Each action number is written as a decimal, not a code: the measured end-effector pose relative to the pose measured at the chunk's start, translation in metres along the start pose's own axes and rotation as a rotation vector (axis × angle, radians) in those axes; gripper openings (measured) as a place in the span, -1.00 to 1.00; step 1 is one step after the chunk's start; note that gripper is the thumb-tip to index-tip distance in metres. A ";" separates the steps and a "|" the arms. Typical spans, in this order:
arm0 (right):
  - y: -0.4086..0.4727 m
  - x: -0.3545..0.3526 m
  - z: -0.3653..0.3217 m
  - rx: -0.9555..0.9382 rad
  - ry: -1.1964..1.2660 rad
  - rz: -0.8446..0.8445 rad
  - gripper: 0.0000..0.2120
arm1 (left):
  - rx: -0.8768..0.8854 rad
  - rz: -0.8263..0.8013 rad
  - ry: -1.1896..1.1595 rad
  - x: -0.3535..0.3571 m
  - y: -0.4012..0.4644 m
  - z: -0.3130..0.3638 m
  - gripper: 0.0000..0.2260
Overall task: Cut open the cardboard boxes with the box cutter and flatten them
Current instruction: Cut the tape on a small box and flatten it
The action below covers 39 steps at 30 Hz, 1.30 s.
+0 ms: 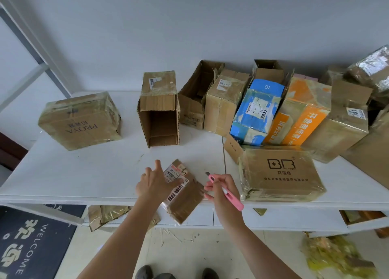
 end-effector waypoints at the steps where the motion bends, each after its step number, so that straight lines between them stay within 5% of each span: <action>1: -0.001 0.001 0.000 0.008 0.007 -0.003 -0.94 | -0.039 0.015 -0.030 -0.001 -0.002 0.000 -0.19; 7: -0.005 0.010 0.002 0.071 0.053 -0.022 -0.95 | -0.124 0.010 -0.510 0.004 -0.009 0.002 -0.50; 10: -0.002 0.015 0.001 0.052 0.101 -0.033 -0.95 | -0.127 -0.077 -0.561 0.007 -0.013 0.004 -0.62; 15: 0.013 0.017 -0.004 0.033 0.162 -0.011 -0.95 | -0.069 0.121 -0.083 0.011 -0.020 -0.002 -0.39; 17: 0.016 0.018 -0.005 0.022 0.140 -0.014 -0.96 | 0.123 0.197 -0.138 0.011 -0.021 -0.003 -0.33; 20: 0.014 0.014 0.000 0.013 0.122 0.007 -0.94 | 0.313 0.027 -0.256 0.016 -0.018 -0.005 -0.27; 25: 0.002 0.004 0.015 0.024 0.115 0.021 -0.88 | 0.346 -0.135 -0.269 0.019 -0.011 -0.016 -0.17; 39: 0.005 0.010 0.023 0.026 0.001 0.008 -0.89 | 0.320 -0.112 -0.325 0.023 -0.013 -0.017 -0.20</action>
Point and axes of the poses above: each hand's wrist, its own y-axis towards the middle knuckle, its own x-axis out of the palm, z = x × y, the point moved 1 cm from there along y, towards the middle knuckle, and after that the axes turned 4 degrees about -x, right-handed, at the moved point
